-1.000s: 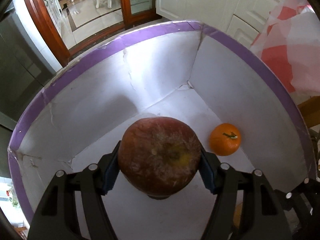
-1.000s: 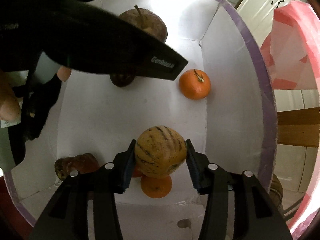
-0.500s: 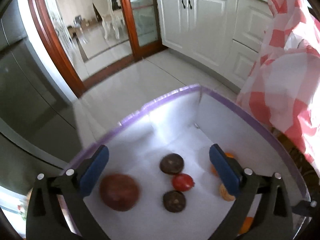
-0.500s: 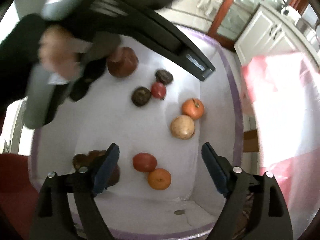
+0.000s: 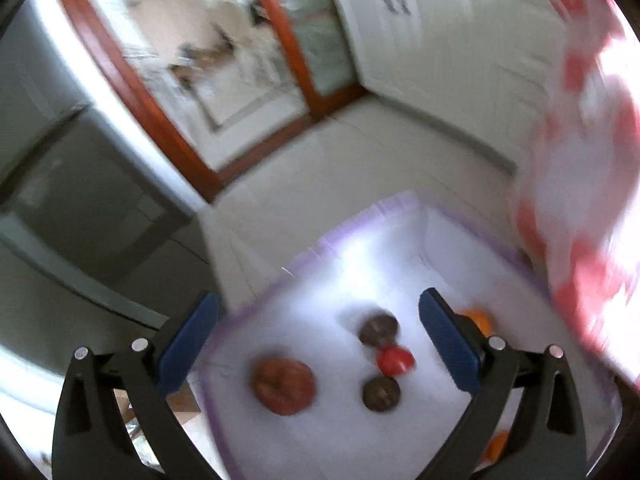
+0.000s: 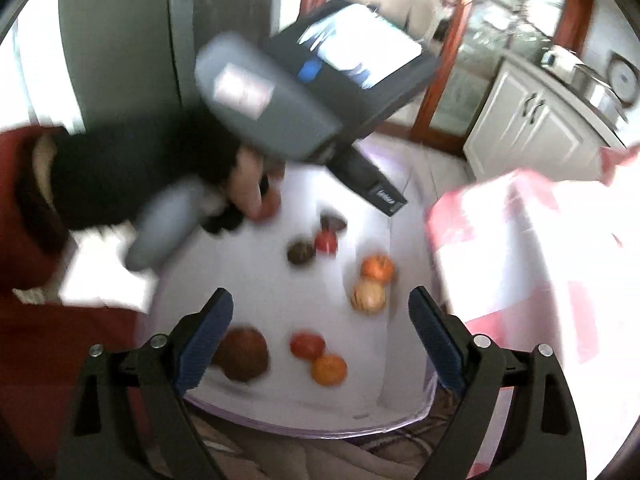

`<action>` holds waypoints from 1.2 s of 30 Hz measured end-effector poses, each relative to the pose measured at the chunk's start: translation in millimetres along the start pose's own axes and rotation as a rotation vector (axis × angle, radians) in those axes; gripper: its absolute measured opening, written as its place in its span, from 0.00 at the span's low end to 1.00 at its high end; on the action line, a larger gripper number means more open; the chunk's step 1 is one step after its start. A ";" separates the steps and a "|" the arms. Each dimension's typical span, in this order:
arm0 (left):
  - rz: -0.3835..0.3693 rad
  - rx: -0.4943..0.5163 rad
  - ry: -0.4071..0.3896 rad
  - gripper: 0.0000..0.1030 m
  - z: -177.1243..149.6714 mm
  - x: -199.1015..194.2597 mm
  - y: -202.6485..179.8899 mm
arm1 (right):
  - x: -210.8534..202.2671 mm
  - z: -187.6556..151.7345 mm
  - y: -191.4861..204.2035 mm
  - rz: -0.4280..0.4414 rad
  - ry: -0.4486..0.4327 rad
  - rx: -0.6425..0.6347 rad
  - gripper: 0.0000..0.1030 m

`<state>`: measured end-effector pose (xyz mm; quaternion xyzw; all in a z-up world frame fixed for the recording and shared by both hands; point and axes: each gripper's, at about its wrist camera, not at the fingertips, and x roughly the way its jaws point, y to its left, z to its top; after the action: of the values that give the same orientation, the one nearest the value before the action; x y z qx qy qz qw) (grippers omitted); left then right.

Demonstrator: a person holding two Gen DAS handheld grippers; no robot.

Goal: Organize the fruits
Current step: 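Move both open tools back to the remaining fruits on the table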

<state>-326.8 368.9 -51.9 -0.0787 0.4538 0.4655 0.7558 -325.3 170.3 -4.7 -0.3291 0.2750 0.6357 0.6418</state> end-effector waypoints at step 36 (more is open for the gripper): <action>-0.908 0.298 -0.254 0.98 136.3 -207.8 -476.0 | -293.0 -295.2 -403.2 -0.884 -0.493 1.193 0.84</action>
<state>93.5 47.6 39.8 -0.1025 0.3398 0.0250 0.9346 84.1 -233.7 64.1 0.1432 0.2633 0.1203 0.9464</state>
